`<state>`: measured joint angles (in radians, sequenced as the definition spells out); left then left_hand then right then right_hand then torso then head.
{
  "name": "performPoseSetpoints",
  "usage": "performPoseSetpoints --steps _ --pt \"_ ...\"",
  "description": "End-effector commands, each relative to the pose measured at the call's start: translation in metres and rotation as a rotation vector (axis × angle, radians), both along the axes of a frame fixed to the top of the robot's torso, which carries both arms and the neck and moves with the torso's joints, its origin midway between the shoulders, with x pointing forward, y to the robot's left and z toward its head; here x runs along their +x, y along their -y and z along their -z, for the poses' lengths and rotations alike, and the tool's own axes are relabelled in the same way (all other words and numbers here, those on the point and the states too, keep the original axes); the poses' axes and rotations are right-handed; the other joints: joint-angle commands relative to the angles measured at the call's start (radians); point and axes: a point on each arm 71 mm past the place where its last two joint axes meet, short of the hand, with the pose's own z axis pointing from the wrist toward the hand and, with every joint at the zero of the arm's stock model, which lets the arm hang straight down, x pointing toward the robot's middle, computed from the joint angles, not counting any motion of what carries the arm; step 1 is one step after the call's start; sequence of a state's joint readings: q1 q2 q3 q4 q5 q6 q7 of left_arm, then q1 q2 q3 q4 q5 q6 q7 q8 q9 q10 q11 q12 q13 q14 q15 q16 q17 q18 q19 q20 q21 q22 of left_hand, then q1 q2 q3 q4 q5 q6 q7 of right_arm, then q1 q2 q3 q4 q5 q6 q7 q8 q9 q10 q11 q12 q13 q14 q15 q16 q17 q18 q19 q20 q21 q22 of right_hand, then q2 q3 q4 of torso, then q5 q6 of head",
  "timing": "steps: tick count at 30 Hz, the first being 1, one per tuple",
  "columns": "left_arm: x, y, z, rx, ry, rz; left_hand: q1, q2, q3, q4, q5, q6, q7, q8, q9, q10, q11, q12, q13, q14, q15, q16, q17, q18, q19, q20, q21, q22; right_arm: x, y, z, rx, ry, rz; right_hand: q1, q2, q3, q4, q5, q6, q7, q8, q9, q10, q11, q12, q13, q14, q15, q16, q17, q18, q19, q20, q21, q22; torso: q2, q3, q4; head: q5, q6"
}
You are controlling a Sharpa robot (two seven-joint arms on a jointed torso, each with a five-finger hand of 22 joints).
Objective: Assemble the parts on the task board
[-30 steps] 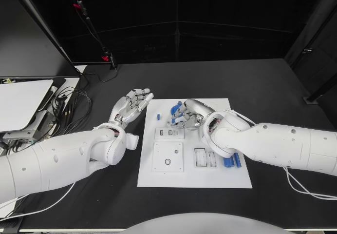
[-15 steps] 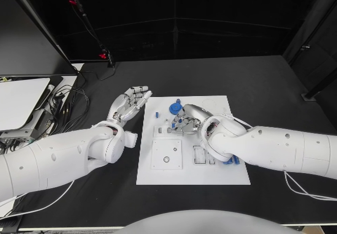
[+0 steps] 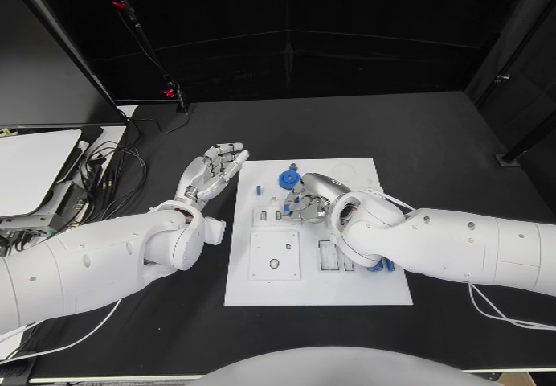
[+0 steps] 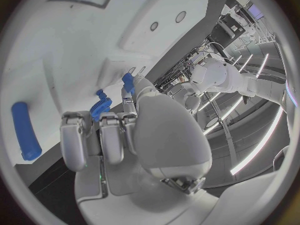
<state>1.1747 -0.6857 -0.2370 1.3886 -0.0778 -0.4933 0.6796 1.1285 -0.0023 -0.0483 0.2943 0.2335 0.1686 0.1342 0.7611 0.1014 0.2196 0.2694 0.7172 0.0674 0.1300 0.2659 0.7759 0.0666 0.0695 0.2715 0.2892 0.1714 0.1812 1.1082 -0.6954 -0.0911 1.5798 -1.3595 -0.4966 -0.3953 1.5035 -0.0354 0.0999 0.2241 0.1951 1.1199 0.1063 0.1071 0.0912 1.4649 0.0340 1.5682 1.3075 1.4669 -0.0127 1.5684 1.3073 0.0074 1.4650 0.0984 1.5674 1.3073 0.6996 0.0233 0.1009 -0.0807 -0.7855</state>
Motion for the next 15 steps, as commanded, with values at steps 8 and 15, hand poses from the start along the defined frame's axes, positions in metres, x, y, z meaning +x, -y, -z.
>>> performPoseSetpoints --steps 8,15 --pt "-0.0046 0.0017 -0.0179 -0.072 0.242 0.032 0.002 0.008 -0.002 -0.001 0.004 -0.002 0.166 0.004 -0.002 -0.006 0.001 0.007 -0.001 -0.001 0.005 0.007 -0.001 0.017 -0.007 -0.001 0.007 0.002 -0.0007 -0.0009 0.0012 -0.028 -0.016 -0.025 -0.008 0.002 -0.004 -0.006 -0.002 0.007 -0.001 -0.008 0.0 0.106 0.011 0.003 0.263 0.104 0.006 0.002 0.264 -0.007 0.106 0.003 0.003 0.263 -0.001 0.0002 -0.0003 -0.004 -0.005" --pt "-0.0044 0.0017 -0.0178 -0.072 0.242 0.033 0.002 0.008 -0.002 -0.001 0.004 -0.002 0.166 0.004 -0.002 -0.006 0.001 0.007 -0.001 -0.001 0.005 0.007 -0.001 0.017 -0.007 -0.001 0.007 0.002 -0.0008 -0.0022 0.0021 -0.034 -0.024 -0.033 -0.011 -0.001 -0.006 -0.007 -0.004 0.002 0.0 -0.013 -0.002 0.106 0.012 0.003 0.263 0.104 0.006 0.002 0.264 -0.007 0.106 0.003 0.003 0.263 0.0 0.0004 0.0004 -0.007 -0.006"
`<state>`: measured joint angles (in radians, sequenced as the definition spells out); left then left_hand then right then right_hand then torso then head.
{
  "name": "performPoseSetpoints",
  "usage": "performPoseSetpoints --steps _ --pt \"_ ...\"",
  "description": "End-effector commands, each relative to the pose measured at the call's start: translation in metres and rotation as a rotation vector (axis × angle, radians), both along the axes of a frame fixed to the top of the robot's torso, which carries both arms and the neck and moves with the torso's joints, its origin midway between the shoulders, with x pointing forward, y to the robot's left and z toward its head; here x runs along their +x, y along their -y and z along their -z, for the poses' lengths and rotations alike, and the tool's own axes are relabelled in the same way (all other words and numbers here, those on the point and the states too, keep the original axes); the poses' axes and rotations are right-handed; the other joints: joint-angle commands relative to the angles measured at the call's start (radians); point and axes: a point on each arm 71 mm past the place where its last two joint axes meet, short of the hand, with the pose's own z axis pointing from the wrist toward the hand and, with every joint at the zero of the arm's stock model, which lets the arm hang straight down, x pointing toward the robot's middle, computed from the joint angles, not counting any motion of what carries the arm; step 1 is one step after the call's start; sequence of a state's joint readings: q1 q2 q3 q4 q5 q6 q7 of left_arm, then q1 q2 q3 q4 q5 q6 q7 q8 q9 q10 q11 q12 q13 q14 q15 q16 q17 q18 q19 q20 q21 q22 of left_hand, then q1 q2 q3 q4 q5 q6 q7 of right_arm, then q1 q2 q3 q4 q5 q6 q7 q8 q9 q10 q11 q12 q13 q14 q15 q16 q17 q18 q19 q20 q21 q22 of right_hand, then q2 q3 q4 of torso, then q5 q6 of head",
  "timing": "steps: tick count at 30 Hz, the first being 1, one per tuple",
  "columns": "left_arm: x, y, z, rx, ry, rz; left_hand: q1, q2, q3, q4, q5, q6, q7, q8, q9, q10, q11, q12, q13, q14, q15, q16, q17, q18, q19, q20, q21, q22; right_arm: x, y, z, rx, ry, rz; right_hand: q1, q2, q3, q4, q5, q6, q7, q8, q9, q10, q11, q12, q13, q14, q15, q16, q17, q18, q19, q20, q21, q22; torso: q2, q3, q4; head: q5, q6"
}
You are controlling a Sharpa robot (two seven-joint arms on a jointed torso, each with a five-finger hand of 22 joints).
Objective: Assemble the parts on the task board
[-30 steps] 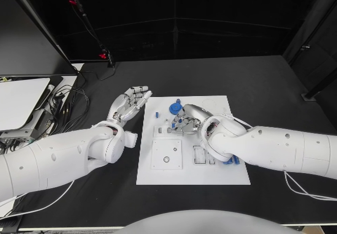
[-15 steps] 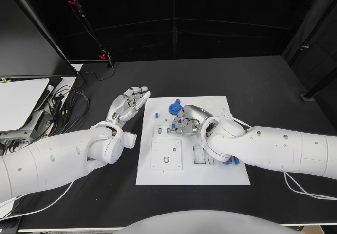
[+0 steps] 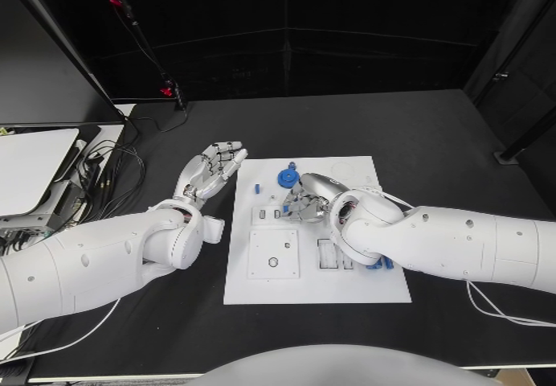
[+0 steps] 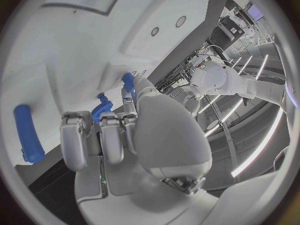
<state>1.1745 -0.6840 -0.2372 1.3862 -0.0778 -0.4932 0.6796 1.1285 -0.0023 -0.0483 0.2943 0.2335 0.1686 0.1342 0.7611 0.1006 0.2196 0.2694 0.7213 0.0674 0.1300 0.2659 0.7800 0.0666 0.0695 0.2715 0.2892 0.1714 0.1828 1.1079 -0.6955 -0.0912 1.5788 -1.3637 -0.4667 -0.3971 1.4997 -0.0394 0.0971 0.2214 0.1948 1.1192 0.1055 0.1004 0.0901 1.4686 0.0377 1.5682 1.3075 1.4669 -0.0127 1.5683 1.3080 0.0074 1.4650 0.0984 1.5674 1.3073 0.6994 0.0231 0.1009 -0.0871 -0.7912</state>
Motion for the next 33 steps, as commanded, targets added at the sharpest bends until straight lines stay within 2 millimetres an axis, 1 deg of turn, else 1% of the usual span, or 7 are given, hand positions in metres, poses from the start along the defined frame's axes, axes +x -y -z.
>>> performPoseSetpoints --steps 1,12,15,20,25,28,33 --pt "-0.0048 0.0014 -0.0181 -0.073 0.242 0.033 0.002 0.008 -0.002 -0.001 0.004 -0.002 0.166 0.004 -0.001 -0.006 0.001 0.003 -0.001 -0.001 0.005 0.003 -0.001 0.017 -0.007 -0.001 0.007 0.0 -0.0004 -0.0018 0.0003 -0.013 -0.008 -0.02 -0.008 0.003 -0.003 -0.005 -0.004 0.003 0.001 -0.007 -0.001 0.102 0.008 0.003 0.263 0.104 0.006 0.002 0.263 -0.007 0.106 0.003 0.003 0.263 0.0 0.0005 0.0002 0.001 -0.001" --pt "-0.0046 0.0016 -0.0178 -0.073 0.24 0.034 0.002 0.008 -0.002 -0.001 0.004 -0.002 0.166 0.004 -0.002 -0.006 0.001 0.003 -0.001 -0.001 0.005 0.003 -0.001 0.017 -0.007 -0.001 0.007 0.0 -0.0002 -0.0018 0.0004 -0.013 -0.008 -0.018 -0.014 -0.002 -0.007 -0.007 -0.007 -0.012 0.002 -0.02 -0.007 0.102 0.01 0.003 0.263 0.104 0.006 0.002 0.263 -0.007 0.106 0.004 0.003 0.263 0.0 0.0005 -0.0004 0.001 -0.002" --pt "-0.0046 0.0014 -0.0177 -0.073 0.239 0.034 0.003 0.008 -0.002 -0.001 0.005 -0.002 0.166 0.004 -0.002 -0.006 0.001 0.003 -0.001 -0.001 0.005 0.003 -0.001 0.017 -0.008 0.0 0.007 0.0 0.0003 -0.0022 0.0006 -0.013 -0.007 -0.017 -0.017 -0.003 -0.007 -0.007 -0.008 -0.016 0.004 -0.024 -0.009 0.102 0.011 0.003 0.263 0.104 0.006 0.002 0.263 -0.007 0.106 0.004 0.003 0.263 -0.001 -0.0004 -0.0011 0.002 -0.003" --pt "-0.0047 0.0007 -0.0176 -0.072 0.238 0.034 0.003 0.009 -0.002 -0.001 0.005 -0.002 0.166 0.004 -0.002 -0.006 0.001 0.004 -0.001 -0.001 0.005 0.003 -0.001 0.017 -0.007 0.0 0.007 0.0 0.0007 -0.002 0.0008 -0.013 -0.006 -0.015 -0.022 -0.006 -0.009 -0.007 -0.01 -0.028 0.009 -0.032 -0.012 0.102 0.015 0.003 0.263 0.104 0.007 0.002 0.263 -0.007 0.106 0.005 0.003 0.263 0.0 0.0008 0.0 0.0 0.0" --pt "-0.0048 0.0001 -0.0175 -0.071 0.237 0.032 0.003 0.009 -0.002 -0.001 0.005 -0.002 0.166 0.004 -0.002 -0.006 0.001 0.004 -0.001 -0.001 0.005 0.003 -0.001 0.017 -0.008 0.0 0.007 0.0 0.0004 -0.0017 0.001 -0.015 -0.009 -0.012 -0.043 -0.016 -0.018 0.001 -0.017 -0.052 0.018 -0.038 -0.018 0.102 0.023 0.003 0.263 0.104 0.011 0.002 0.263 -0.007 0.106 0.008 0.003 0.263 0.0 0.0001 0.0001 -0.003 0.0" --pt "-0.0049 0.0 -0.0175 -0.071 0.237 0.032 0.003 0.009 -0.002 -0.001 0.005 -0.002 0.166 0.004 -0.002 -0.006 0.001 0.004 -0.001 -0.001 0.005 0.003 -0.001 0.017 -0.008 0.0 0.007 0.0 0.0 -0.0017 0.0012 -0.016 -0.008 -0.012 -0.062 -0.029 -0.027 0.011 -0.032 -0.064 0.022 -0.038 -0.02 0.102 0.027 0.003 0.263 0.104 0.014 0.002 0.263 -0.007 0.106 0.011 0.003 0.263 0.0 0.0004 -0.0003 -0.003 0.0" --pt "-0.0047 0.0 -0.0174 -0.071 0.236 0.032 0.003 0.01 -0.002 -0.001 0.005 -0.002 0.166 0.005 -0.002 -0.006 0.001 0.004 -0.001 -0.001 0.005 0.004 -0.001 0.017 -0.008 0.0 0.007 0.0 -0.0006 -0.0015 0.0018 -0.024 -0.012 -0.014 -0.068 -0.038 -0.029 0.015 -0.039 -0.072 0.023 -0.038 -0.021 0.102 0.027 0.003 0.263 0.104 0.016 0.002 0.263 -0.007 0.106 0.012 0.003 0.263 0.0 0.0007 0.0 -0.003 0.001"
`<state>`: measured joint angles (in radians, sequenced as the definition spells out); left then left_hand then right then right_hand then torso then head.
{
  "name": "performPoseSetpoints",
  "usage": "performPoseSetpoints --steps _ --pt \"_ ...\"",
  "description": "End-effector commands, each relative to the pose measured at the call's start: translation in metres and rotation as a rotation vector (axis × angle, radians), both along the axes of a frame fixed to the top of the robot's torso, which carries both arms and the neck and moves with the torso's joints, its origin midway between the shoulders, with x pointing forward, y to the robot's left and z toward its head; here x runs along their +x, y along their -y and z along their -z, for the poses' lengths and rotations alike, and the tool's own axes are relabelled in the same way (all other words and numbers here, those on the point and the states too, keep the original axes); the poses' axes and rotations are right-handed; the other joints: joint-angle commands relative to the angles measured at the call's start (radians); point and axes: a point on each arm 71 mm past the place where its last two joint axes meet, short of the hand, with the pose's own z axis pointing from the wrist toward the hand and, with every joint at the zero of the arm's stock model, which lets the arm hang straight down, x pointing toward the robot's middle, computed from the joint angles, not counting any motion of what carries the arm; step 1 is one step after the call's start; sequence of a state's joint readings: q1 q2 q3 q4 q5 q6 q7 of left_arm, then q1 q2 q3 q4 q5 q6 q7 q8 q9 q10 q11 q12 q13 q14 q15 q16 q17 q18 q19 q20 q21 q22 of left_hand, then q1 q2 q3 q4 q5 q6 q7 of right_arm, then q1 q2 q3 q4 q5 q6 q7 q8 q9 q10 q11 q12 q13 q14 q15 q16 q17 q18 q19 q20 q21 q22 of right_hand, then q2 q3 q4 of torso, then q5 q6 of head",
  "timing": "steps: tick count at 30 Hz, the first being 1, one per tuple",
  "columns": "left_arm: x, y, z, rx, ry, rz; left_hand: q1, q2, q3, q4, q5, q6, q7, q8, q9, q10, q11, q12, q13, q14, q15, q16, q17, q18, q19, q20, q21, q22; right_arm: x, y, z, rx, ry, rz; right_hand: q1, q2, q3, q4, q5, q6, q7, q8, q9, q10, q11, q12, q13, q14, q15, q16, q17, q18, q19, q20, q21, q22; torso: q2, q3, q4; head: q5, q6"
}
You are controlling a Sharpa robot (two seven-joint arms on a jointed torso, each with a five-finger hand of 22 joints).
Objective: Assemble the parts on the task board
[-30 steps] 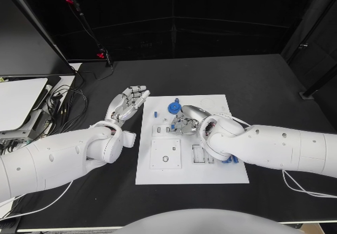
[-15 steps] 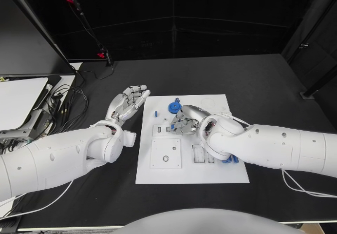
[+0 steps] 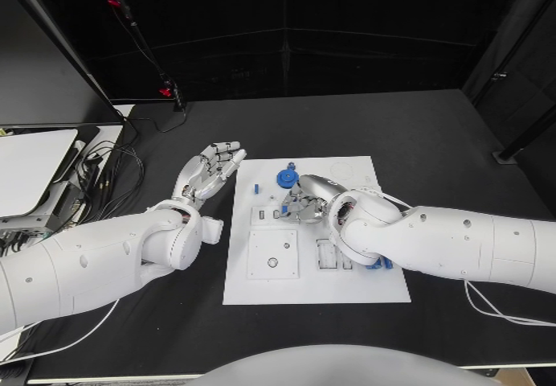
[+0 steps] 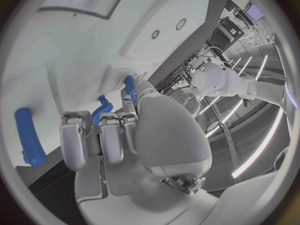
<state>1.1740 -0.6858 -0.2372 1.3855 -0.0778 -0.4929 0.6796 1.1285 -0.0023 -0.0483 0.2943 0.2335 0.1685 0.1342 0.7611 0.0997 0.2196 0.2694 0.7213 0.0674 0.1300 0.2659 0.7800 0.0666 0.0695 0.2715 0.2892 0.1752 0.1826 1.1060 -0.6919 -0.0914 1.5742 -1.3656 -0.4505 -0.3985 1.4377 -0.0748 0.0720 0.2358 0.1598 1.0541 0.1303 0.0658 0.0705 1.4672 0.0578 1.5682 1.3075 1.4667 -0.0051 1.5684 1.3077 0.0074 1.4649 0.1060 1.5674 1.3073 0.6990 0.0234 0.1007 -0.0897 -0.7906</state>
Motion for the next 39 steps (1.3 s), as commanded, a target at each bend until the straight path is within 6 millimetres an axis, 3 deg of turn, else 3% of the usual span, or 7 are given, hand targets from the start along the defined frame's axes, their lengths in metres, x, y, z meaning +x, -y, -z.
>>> performPoseSetpoints --steps 1,20,28,39 --pt "-0.0048 0.0011 -0.0177 -0.072 0.237 0.034 0.003 0.01 -0.002 -0.001 0.005 -0.002 0.166 0.005 -0.001 -0.006 0.001 0.004 -0.001 -0.001 0.005 0.004 -0.001 0.017 -0.008 0.0 0.003 0.0 -0.0006 -0.0005 -0.0003 -0.013 -0.001 -0.006 -0.006 -0.003 -0.004 0.0 -0.004 -0.007 -0.002 -0.003 -0.001 0.104 0.007 0.003 0.263 0.104 0.008 0.002 0.263 -0.007 0.106 0.005 0.003 0.264 0.0 0.0005 0.0002 0.0 0.001" --pt "-0.0047 0.0005 -0.0172 -0.071 0.234 0.033 0.004 0.01 -0.002 -0.001 0.005 -0.002 0.166 0.005 -0.002 -0.006 0.001 0.004 -0.001 -0.001 0.005 0.004 -0.001 0.017 -0.008 0.0 0.003 0.0 -0.001 -0.0004 -0.002 0.001 0.022 -0.008 -0.004 -0.018 -0.002 0.002 -0.011 -0.014 -0.004 -0.001 -0.001 0.104 0.007 0.003 0.263 0.104 0.009 0.002 0.263 -0.007 0.106 0.007 0.003 0.264 0.001 0.0001 0.0002 -0.003 0.001" --pt "-0.0047 0.0001 -0.0172 -0.07 0.234 0.032 0.004 0.01 -0.002 -0.001 0.005 -0.002 0.166 0.005 -0.002 -0.006 0.001 0.004 -0.001 -0.001 0.005 0.004 -0.001 0.017 -0.008 0.0 0.003 0.0 -0.0012 -0.0024 -0.0061 -0.002 0.084 -0.026 0.016 0.015 0.027 -0.002 -0.005 0.045 -0.029 0.022 0.01 0.104 -0.015 0.003 0.263 0.104 0.0 0.002 0.263 -0.007 0.106 0.002 0.003 0.264 0.001 0.0 0.0004 -0.003 0.002" --pt "-0.0047 -0.0002 -0.0171 -0.069 0.234 0.031 0.004 0.01 -0.002 -0.001 0.005 -0.002 0.166 0.005 -0.002 -0.006 0.001 0.004 -0.001 -0.001 0.005 0.004 -0.001 0.017 -0.008 0.0 0.003 0.0 -0.0021 -0.0039 -0.0072 -0.016 0.101 -0.037 0.021 0.015 0.029 -0.006 -0.002 0.045 -0.03 0.019 0.009 0.104 -0.016 0.003 0.263 0.104 -0.002 0.002 0.263 -0.007 0.106 0.0 0.003 0.264 0.0 0.0005 0.0006 -0.003 0.003"
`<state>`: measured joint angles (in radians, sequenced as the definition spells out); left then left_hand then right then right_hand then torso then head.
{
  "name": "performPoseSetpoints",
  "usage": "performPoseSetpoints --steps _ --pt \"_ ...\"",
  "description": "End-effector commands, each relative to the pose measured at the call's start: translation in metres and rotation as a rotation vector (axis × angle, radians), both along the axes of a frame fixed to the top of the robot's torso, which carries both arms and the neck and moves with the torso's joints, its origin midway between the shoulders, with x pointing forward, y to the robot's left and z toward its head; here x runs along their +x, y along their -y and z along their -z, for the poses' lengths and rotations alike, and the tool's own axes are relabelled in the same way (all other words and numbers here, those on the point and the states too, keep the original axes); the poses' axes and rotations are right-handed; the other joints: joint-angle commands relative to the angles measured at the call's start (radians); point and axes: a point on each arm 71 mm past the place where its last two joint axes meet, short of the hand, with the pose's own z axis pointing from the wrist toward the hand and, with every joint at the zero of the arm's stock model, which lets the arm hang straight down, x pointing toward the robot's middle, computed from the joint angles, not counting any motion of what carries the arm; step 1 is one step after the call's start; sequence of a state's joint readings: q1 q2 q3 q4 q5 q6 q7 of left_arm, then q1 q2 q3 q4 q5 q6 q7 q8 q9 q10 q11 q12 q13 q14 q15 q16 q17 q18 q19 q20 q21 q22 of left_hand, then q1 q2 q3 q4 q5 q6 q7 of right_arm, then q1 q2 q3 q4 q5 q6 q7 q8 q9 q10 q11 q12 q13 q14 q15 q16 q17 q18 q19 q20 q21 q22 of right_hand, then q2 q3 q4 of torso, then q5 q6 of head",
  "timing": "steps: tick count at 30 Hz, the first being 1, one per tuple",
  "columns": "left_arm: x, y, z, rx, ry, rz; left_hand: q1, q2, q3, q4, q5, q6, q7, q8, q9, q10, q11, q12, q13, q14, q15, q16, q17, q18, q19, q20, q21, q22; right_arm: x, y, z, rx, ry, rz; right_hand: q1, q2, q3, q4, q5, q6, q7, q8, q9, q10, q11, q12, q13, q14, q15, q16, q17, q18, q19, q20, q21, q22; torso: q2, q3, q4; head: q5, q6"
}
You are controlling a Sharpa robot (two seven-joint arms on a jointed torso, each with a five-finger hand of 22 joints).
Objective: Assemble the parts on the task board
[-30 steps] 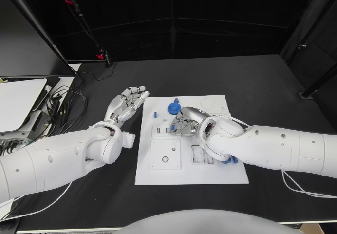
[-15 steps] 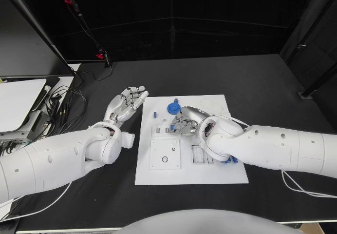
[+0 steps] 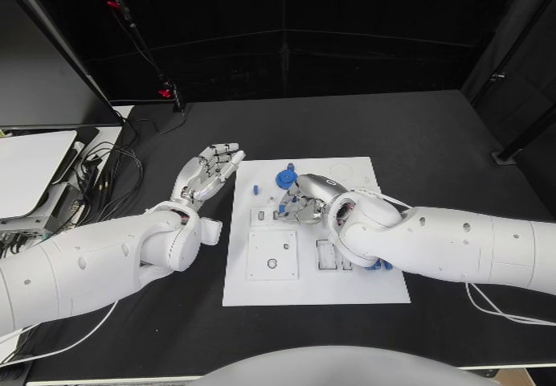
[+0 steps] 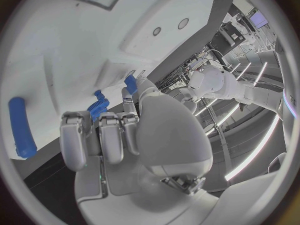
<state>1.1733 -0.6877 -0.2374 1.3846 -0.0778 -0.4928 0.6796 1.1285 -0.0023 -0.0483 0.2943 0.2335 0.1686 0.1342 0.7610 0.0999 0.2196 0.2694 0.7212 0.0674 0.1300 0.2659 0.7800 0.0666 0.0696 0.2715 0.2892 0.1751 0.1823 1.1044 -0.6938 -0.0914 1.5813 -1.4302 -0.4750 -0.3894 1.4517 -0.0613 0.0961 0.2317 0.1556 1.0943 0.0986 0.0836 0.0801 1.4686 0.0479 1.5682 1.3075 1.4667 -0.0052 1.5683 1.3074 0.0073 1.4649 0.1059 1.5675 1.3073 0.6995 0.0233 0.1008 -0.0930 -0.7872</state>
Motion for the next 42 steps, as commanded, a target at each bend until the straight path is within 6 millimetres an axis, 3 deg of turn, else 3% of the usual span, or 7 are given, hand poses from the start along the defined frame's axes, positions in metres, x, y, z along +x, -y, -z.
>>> performPoseSetpoints --steps 1,42 --pt "-0.0047 0.0011 -0.0176 -0.07 0.234 0.034 0.004 0.01 -0.002 -0.001 0.005 -0.002 0.166 0.005 -0.002 -0.006 0.001 0.004 -0.001 -0.001 0.005 0.004 -0.001 0.017 -0.008 0.0 0.003 0.0 -0.0006 -0.0018 -0.003 -0.004 0.033 -0.013 0.008 0.002 0.005 -0.002 0.003 0.005 0.002 0.001 -0.001 0.102 -0.006 0.003 0.263 0.104 -0.003 0.002 0.263 -0.007 0.106 0.0 0.003 0.263 0.0 0.0005 0.0005 0.0 -0.001" --pt "-0.0042 0.0011 -0.017 -0.069 0.231 0.033 0.004 0.01 -0.002 -0.001 0.005 -0.002 0.166 0.005 -0.002 -0.006 0.001 0.004 -0.001 -0.001 0.005 0.004 -0.001 0.017 -0.008 0.0 0.003 0.0 -0.0007 0.0013 0.0027 -0.049 -0.011 -0.01 0.005 0.001 0.005 -0.003 0.003 0.0 0.004 -0.006 -0.003 0.102 -0.006 0.003 0.263 0.104 -0.003 0.002 0.263 -0.007 0.106 -0.002 0.003 0.263 0.0 0.0002 -0.0002 -0.004 -0.003"
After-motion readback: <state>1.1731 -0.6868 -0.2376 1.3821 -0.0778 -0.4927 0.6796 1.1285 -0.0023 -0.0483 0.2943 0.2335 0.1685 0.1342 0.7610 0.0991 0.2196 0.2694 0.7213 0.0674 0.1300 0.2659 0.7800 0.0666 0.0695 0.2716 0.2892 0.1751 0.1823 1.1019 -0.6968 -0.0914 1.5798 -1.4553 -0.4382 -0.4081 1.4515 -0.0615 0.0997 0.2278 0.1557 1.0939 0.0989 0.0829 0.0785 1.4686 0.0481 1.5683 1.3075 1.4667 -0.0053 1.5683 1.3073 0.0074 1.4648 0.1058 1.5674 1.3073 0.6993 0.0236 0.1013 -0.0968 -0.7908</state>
